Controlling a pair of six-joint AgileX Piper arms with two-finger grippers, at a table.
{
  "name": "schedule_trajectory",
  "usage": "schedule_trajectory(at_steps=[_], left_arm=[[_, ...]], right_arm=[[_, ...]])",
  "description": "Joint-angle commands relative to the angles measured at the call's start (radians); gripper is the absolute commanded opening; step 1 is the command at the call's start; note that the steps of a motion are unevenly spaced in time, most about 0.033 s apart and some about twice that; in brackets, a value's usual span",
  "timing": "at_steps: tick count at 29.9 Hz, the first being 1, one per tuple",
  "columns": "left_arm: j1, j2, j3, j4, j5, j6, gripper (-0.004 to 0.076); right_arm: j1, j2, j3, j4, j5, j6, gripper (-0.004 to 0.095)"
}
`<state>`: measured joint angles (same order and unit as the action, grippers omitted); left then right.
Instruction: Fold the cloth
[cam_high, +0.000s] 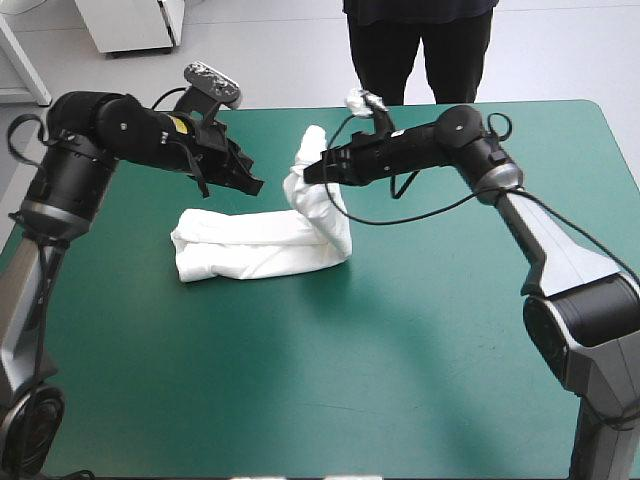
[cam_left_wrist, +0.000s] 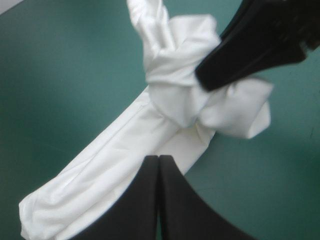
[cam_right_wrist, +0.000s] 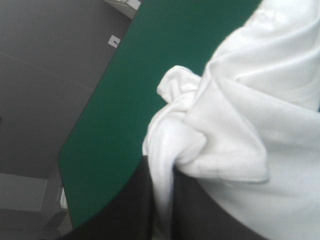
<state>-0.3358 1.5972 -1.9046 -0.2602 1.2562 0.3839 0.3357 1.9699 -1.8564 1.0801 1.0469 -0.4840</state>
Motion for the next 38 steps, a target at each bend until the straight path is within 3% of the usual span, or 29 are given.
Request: schedule_trajectory(at_steps=[1,9,18,23,26,28,31,35,38], left_arm=[[0.0,-0.115,0.02,-0.028,0.03,-0.012,-0.0022],[0.0,-0.261,0.145,-0.031,0.03,-0.012,-0.0022],[0.0,-0.323,0.159,-0.029,0.03,-0.019,-0.0022],[0.0,-0.325,0.159,-0.031,0.03,-0.042,-0.0022],[0.0,-0.325,0.159,-0.042,0.03,-0.045,-0.0022],[0.0,-0.326,0.159,-0.042,0.03,-0.053,-0.0022],[0.0,-0.335,0.159,-0.042,0.03,-0.067,-0.0022],[0.0,-0.357,0.159,-0.046,0.03,-0.067,-0.0022],[0.0,-0.371,0.159,-0.05,0.03,-0.067,-0.0022]], right_arm=[[0.084,-0.031,-0.05,0.082,-0.075,-0.031,-0.0013],[0.212,0.154,-0.237,0.082,-0.097,-0.006,-0.0013],[0.253,0.355,-0.473,0.076,-0.001,0.024,0.0007],[0.253,0.392,-0.523,0.069,0.074,0.028,0.0224],[0.253,0.392,-0.528,0.069,0.066,0.028,0.0423],[0.253,0.392,-0.53,0.067,0.05,0.023,0.0504],[0.234,0.392,-0.534,0.067,0.05,0.023,0.0527],[0.175,0.392,-0.599,0.06,0.146,0.041,0.0527],[0.12,0.389,-0.689,-0.052,0.202,0.146,0.0527]])
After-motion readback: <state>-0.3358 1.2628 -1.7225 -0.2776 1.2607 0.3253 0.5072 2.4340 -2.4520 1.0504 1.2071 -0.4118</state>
